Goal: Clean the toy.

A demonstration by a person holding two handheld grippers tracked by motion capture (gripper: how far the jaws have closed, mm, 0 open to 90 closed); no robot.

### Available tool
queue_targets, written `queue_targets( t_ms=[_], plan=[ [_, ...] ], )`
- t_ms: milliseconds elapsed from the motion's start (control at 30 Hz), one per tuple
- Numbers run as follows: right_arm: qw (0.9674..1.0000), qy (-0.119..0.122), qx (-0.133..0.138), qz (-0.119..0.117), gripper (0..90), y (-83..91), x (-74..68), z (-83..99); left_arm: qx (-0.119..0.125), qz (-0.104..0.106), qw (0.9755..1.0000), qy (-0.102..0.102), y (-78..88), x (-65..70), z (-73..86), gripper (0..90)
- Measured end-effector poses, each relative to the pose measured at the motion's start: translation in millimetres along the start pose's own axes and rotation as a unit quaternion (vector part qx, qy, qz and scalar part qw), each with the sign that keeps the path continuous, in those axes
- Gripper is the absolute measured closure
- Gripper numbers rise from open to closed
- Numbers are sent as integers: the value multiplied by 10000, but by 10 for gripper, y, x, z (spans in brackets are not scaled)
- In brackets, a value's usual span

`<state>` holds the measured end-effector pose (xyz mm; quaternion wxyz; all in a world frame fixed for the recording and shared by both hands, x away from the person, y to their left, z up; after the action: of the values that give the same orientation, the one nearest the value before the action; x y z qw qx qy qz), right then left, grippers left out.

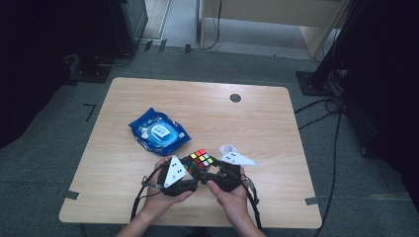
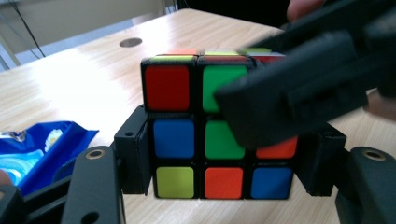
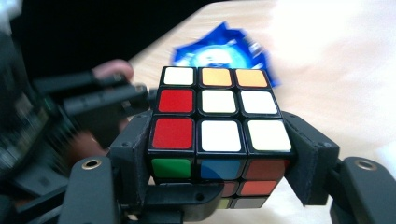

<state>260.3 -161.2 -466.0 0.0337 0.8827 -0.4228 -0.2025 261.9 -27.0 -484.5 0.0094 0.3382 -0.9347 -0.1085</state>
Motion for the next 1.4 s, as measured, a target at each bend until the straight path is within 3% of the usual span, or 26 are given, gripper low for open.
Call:
queue_targets(
  t_ms=[33, 67, 100, 200, 233, 300, 400, 467, 500, 533, 567, 633, 733, 767, 833, 933, 967, 1067, 1167, 1233, 1300, 1400],
  plan=[
    [9989, 450, 1, 142, 346, -1, -49, 2, 0, -8, 10000, -34, 2, 4, 1, 340],
    [9971, 735, 11, 214, 345, -1, -82, 0, 29, -28, 9999, -99, 11, 6, -2, 341],
    [9964, 821, 23, 223, 335, 0, -97, -7, 46, -31, 9999, -100, 16, 0, -8, 342],
    [9979, 568, 238, -203, 231, 55, -65, -107, 51, 11, 9999, 147, 33, -87, -2, 342],
    [9976, 546, 370, -224, 214, 95, -32, -159, 54, 1, 9996, 262, 38, -129, 6, 342],
    [9968, 622, 495, -12, 212, 177, 83, -259, 35, -62, 9991, 417, 52, -212, 31, 342],
    [9927, 791, 593, 697, 250, 257, 382, -328, 7, -142, 9984, 549, 70, -302, 59, 342],
    [9875, 956, 438, 1172, 303, 258, 644, -284, -4, -163, 9981, 593, 78, -333, 68, 342],
    [9863, 945, 271, 1324, 382, 247, 776, -237, 0, -168, 9981, 595, 81, -342, 71, 342],
    [9874, 863, 44, 1324, 486, 226, 903, -175, 1, -170, 9980, 601, 81, -347, 74, 342],
    [9888, 747, -195, 1276, 526, 203, 1014, -102, -14, -176, 9980, 613, 80, -352, 79, 342],
    [9894, 483, -374, 1316, 564, 165, 1182, 34, -29, -163, 9978, 639, 73, -357, 93, 342],
    [9836, 451, -619, 1635, 535, 93, 1309, 166, -69, -146, 9979, 631, 64, -353, 114, 342],
    [9829, 476, -666, 1649, 505, 69, 1319, 190, -80, -136, 9979, 631, 62, -350, 120, 342],
    [9786, 631, -812, 1783, 489, 18, 1330, 236, -97, -114, 9980, 614, 59, -339, 127, 342],
    [9763, 643, -972, 1825, 557, -28, 1350, 308, -105, -91, 9981, 604, 55, -319, 130, 342],
    [9779, 609, -959, 1755, 596, -32, 1347, 324, -102, -79, 9981, 596, 53, -315, 130, 342],
    [9782, 583, -1030, 1705, 703, -35, 1363, 355, -103, -54, 9982, 582, 40, -301, 134, 342],
    [9822, 433, -1033, 1506, 828, -22, 1384, 353, -99, -20, 9982, 586, 30, -291, 137, 342],
    [9870, 240, -943, 1276, 859, -5, 1361, 326, -97, -4, 9978, 654, 29, -280, 147, 342],
    [9926, 158, -745, 943, 863, 32, 1262, 250, -108, 8, 9978, 657, 21, -251, 159, 342],
    [9982, 155, -343, 461, 866, 135, 1001, 51, -139, 43, 9984, 542, -7, -185, 151, 342]
  ],
)
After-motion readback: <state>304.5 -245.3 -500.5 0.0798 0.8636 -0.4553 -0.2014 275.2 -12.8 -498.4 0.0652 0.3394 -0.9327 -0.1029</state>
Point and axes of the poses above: each handheld gripper's, and its own axes: y roughly backward along the jaws, z roughly out of its underside, x roughly to its right, the point moved 4 cm from there along -y, roughly forward along the jaws, and after that the axes turned 12 degrees about x, right-handed, at the moved point
